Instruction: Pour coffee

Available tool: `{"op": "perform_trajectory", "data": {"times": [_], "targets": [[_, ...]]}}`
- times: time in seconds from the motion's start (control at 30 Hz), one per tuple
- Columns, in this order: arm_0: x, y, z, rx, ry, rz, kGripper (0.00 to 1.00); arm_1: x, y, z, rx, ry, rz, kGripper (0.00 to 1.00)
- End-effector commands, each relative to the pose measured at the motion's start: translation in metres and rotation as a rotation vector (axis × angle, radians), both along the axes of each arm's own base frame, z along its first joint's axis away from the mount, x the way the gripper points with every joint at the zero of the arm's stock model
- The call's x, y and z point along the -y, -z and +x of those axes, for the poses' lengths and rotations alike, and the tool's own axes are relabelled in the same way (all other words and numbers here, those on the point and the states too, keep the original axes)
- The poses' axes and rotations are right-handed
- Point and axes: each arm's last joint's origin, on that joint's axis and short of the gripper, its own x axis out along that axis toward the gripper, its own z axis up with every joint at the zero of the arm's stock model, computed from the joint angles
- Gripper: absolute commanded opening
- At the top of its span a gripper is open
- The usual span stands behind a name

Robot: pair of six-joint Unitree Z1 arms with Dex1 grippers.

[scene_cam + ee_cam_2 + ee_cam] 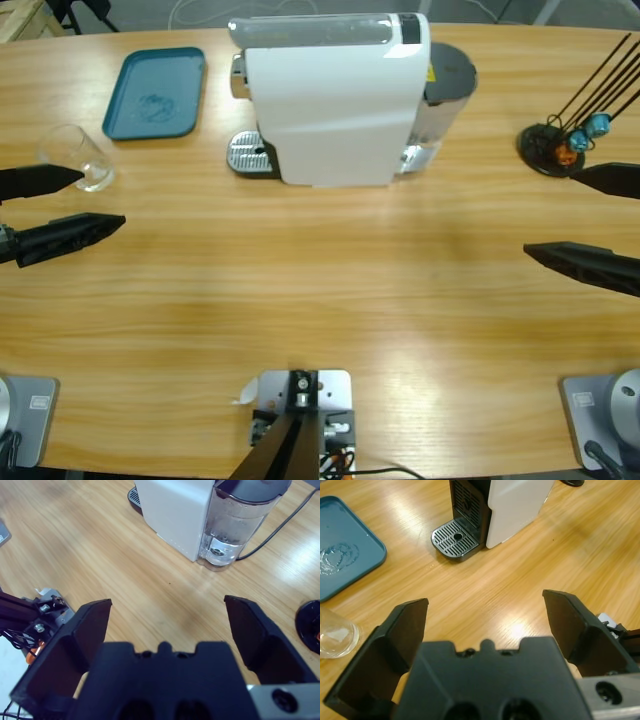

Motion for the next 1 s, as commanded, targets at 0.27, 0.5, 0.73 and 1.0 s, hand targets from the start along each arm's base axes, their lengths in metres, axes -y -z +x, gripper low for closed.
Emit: {"op": "perform_trajectory", "data": {"times": [0.27, 0.5, 0.73, 1.0], "targets": [[0.0, -0.031, 0.001, -0.101, -0.102, -0.065, 1.0, -0.003, 0.013, 0.002, -0.039, 0.004, -0.035, 0.982], [0.027, -0.05, 0.044, -0.339, -0.009, -0.323, 0.985, -0.005, 0.014, 0.005, -0.042, 0.002, -0.043, 0.973], [0.026, -0.057, 0.102, -0.507, -0.137, -0.628, 0.657, -0.005, 0.015, 0.005, -0.037, 0.002, -0.047, 0.973], [0.052, -0.036, 0.166, -0.691, -0.168, -0.708, 0.789, -0.004, 0.015, 0.005, -0.033, 0.002, -0.048, 0.973]]}}
